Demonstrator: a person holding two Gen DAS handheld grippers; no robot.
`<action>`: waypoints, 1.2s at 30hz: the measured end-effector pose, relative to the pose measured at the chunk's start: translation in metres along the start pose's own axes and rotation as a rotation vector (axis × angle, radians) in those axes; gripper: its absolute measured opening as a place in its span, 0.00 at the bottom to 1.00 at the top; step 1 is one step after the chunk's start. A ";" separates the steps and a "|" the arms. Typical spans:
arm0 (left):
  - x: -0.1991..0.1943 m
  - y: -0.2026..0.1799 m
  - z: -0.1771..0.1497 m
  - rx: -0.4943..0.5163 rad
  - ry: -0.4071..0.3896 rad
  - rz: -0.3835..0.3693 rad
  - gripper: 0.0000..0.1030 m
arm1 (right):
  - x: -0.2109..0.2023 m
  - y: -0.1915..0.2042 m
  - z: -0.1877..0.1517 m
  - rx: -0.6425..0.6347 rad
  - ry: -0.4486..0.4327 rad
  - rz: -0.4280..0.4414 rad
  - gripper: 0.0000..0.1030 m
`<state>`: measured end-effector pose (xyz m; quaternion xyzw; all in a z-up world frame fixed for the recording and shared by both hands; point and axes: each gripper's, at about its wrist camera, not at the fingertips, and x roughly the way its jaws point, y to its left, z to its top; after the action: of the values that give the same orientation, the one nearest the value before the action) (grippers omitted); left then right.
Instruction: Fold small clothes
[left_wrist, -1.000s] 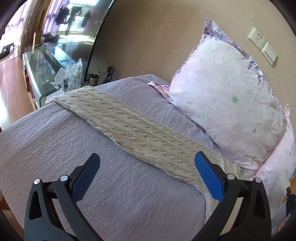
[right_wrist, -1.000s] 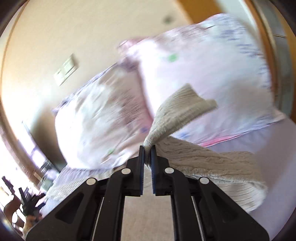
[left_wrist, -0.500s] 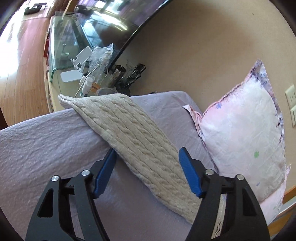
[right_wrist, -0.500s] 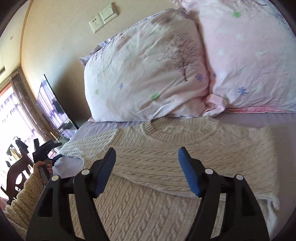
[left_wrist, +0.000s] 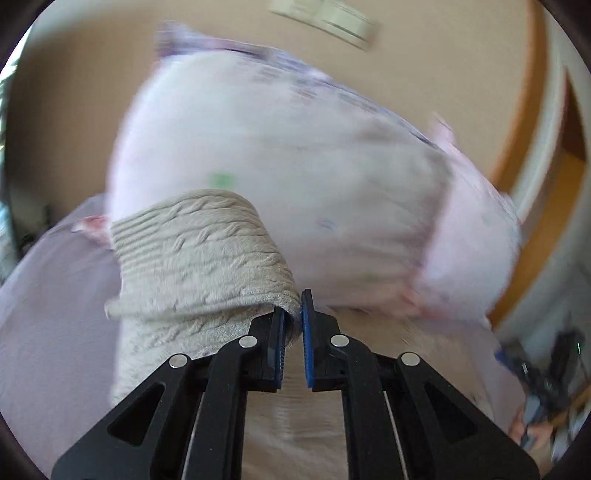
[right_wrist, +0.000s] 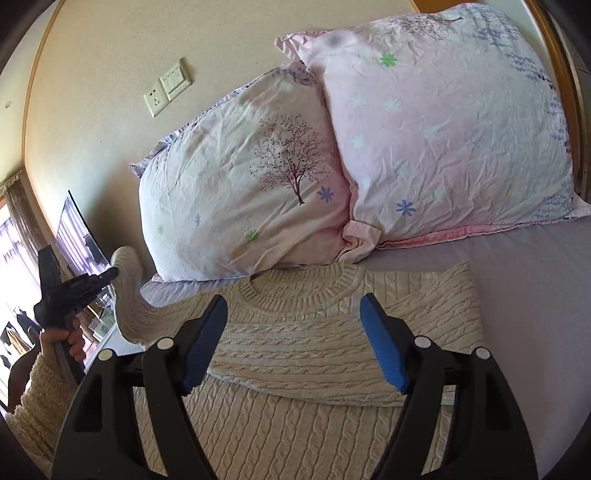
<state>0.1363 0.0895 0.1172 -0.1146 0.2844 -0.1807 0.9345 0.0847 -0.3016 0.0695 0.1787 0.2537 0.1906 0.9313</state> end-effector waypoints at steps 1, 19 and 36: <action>0.020 -0.038 -0.013 0.095 0.063 -0.071 0.08 | 0.004 -0.006 -0.001 0.029 0.017 0.010 0.72; -0.046 0.016 -0.107 -0.008 0.201 0.083 0.81 | 0.054 -0.072 -0.032 0.210 0.262 -0.183 0.04; -0.101 0.044 -0.191 -0.297 0.255 -0.198 0.50 | -0.092 -0.107 -0.118 0.371 0.261 -0.147 0.49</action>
<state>-0.0387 0.1486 -0.0021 -0.2547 0.4114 -0.2405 0.8414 -0.0237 -0.4070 -0.0344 0.3016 0.4150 0.0940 0.8532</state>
